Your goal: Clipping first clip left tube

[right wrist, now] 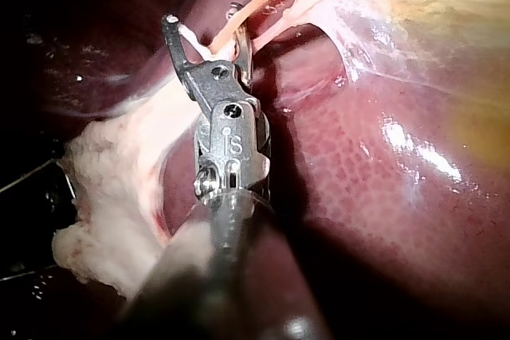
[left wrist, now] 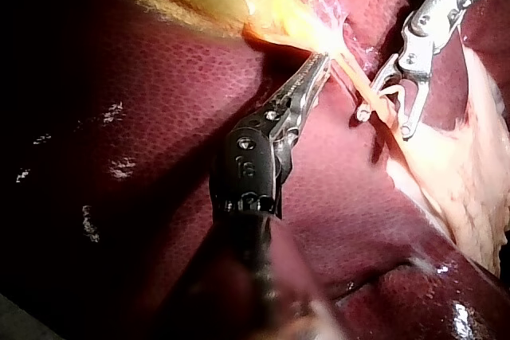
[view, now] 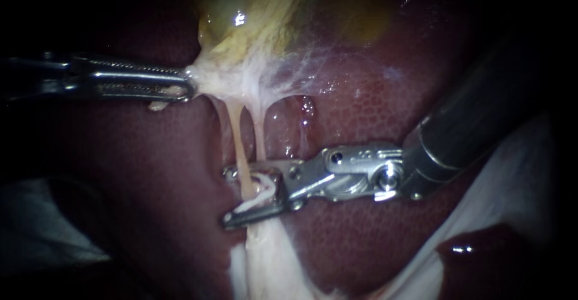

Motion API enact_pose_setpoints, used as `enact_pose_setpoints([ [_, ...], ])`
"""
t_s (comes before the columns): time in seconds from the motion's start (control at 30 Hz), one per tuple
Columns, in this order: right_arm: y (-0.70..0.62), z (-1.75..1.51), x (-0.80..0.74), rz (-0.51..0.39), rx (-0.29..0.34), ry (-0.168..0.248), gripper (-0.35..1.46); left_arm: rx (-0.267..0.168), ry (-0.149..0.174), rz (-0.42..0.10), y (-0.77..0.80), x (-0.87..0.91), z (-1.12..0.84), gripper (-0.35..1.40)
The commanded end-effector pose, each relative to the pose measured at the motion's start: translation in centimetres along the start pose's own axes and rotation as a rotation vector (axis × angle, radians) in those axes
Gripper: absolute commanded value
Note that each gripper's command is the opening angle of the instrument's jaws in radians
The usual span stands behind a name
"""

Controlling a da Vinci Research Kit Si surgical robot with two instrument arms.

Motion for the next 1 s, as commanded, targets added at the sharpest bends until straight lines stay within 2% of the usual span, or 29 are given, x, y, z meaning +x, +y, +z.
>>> enact_pose_setpoints([
  [0.03, -0.04, 0.00, 0.03, -0.004, 0.008, 0.004, 0.49, 0.000, 0.000, 0.000, 0.00, 0.00, 0.00, -0.35],
  [0.17, -0.20, 0.06, 0.11, -0.013, 0.043, 0.011, 0.49, 0.000, 0.000, 0.000, 0.00, 0.00, 0.00, -0.35],
  [0.33, -0.30, 0.09, 0.17, -0.026, 0.075, 0.018, 0.46, 0.000, 0.000, 0.000, 0.00, 0.00, 0.00, -0.35],
  [0.57, -0.29, 0.07, 0.17, -0.021, 0.080, 0.018, 0.28, 0.000, 0.000, 0.000, 0.00, 0.00, 0.00, -0.35],
  [0.8, -0.26, 0.05, 0.17, -0.020, 0.081, 0.018, -0.06, 0.000, 0.000, 0.000, 0.00, 0.00, 0.00, -0.35],
  [0.93, -0.24, 0.02, 0.16, 0.045, 0.082, 0.018, -0.32, 0.000, 0.000, 0.000, 0.00, 0.00, 0.00, -0.35],
  [1.0, -0.23, -0.01, 0.14, 0.080, 0.084, 0.018, -0.35, 0.000, 0.000, 0.000, 0.00, 0.00, 0.00, -0.35],
])
